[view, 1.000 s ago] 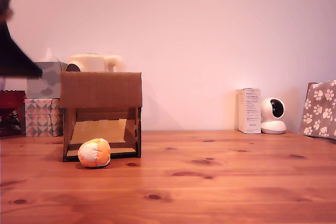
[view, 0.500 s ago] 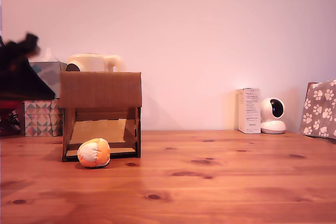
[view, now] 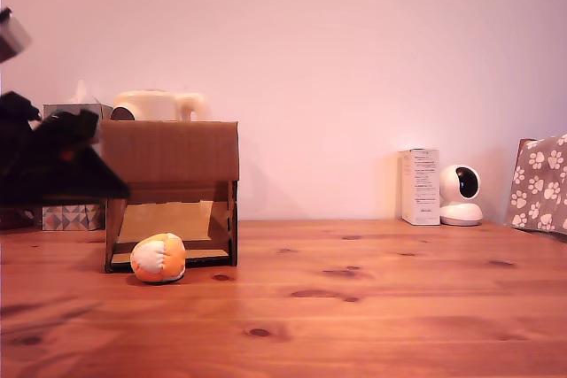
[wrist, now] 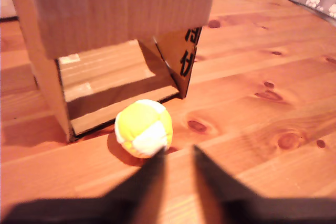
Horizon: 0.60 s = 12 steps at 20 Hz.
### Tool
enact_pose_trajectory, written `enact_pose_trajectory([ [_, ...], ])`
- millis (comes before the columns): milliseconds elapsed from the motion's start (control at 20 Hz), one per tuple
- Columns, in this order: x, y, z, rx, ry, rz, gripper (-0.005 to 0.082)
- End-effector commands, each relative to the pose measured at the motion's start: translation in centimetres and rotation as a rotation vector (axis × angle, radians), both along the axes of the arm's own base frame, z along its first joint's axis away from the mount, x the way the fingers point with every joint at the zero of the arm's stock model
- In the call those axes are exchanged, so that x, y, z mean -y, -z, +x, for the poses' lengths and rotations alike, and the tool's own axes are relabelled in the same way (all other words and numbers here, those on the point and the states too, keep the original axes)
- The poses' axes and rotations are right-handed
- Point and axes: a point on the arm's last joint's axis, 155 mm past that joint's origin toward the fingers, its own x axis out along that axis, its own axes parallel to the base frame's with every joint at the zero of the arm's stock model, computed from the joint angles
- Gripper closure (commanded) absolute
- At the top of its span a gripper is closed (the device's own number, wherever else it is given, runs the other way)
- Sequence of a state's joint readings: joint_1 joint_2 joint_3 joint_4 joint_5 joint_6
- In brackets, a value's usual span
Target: Drop the footbag into the cardboard dice tower
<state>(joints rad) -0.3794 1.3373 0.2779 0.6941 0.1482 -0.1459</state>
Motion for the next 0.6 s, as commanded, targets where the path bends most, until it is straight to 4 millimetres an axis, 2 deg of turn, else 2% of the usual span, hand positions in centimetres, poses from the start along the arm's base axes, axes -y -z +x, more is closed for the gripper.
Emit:
enact_pose_trajectory([
  [0,0.4,0.3,0.7,0.004,0.011,0.017,-0.0013],
  [250,1.6,1.7,3.1,-0.010,0.032,0.065,-0.0013],
  [550,2.5,4.6,5.8,-0.043,0.050,0.145,-0.0013],
])
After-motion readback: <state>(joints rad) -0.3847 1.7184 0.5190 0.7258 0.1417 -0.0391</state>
